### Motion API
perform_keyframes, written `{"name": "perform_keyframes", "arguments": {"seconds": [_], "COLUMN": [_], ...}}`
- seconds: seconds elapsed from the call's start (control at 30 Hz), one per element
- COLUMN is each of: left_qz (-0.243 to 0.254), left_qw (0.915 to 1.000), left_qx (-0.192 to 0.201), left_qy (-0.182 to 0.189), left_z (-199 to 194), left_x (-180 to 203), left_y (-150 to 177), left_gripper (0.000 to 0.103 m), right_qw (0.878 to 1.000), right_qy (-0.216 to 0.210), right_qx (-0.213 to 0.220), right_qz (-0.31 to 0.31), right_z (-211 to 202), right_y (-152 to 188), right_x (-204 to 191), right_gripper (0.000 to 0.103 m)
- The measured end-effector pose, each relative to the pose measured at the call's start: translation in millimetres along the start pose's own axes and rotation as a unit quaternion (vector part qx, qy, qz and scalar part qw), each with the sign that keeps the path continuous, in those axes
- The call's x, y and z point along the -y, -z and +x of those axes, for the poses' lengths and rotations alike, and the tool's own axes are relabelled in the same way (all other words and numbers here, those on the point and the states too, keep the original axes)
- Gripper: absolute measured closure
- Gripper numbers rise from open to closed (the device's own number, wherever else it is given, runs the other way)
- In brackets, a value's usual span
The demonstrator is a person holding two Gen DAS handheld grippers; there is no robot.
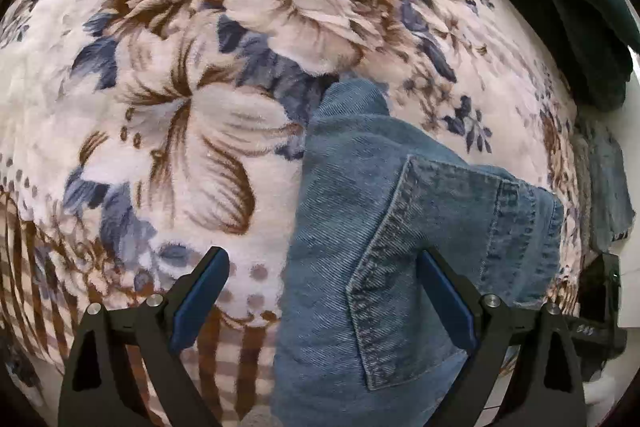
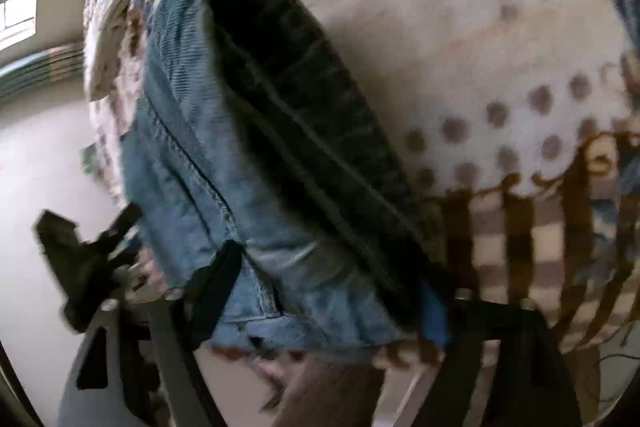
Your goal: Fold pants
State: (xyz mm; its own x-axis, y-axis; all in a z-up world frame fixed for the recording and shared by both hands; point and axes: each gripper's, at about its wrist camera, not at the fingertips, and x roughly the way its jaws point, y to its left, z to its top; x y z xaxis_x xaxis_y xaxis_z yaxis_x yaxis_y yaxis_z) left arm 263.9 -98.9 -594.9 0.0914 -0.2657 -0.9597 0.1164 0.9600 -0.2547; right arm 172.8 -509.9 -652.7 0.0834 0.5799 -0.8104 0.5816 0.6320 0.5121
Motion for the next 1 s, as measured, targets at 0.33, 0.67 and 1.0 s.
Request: {"name": "perform_keyframes", "arguments": {"seconds": [0.33, 0.67, 1.0], "left_qz": [-0.006, -0.076, -0.191], "left_qw": [0.9989, 0.9923, 0.9705], "left_qx": [-0.002, -0.002, 0.017], "left_qy": [0.046, 0.098, 0.146], "left_z": [-7.2, 18.7, 42.9], "left_x": [9.9, 5.0, -53.7], "left_y": [-5.3, -64.7, -95.3], "left_gripper": [0.007, 0.009, 0.088], "right_qw": [0.999, 0.996, 0.996], "right_qy": [0.017, 0.076, 0.059], "right_qx": [0.051, -0.010, 0.058], "right_qz": [0.004, 0.051, 0.017], "right_z": [-81.8, -32.1, -63.6], "right_y": [58.3, 22.7, -21.0], "right_x": [-24.5, 0.2, -9.7], "right_gripper": [0.089, 0.059, 0.040]}}
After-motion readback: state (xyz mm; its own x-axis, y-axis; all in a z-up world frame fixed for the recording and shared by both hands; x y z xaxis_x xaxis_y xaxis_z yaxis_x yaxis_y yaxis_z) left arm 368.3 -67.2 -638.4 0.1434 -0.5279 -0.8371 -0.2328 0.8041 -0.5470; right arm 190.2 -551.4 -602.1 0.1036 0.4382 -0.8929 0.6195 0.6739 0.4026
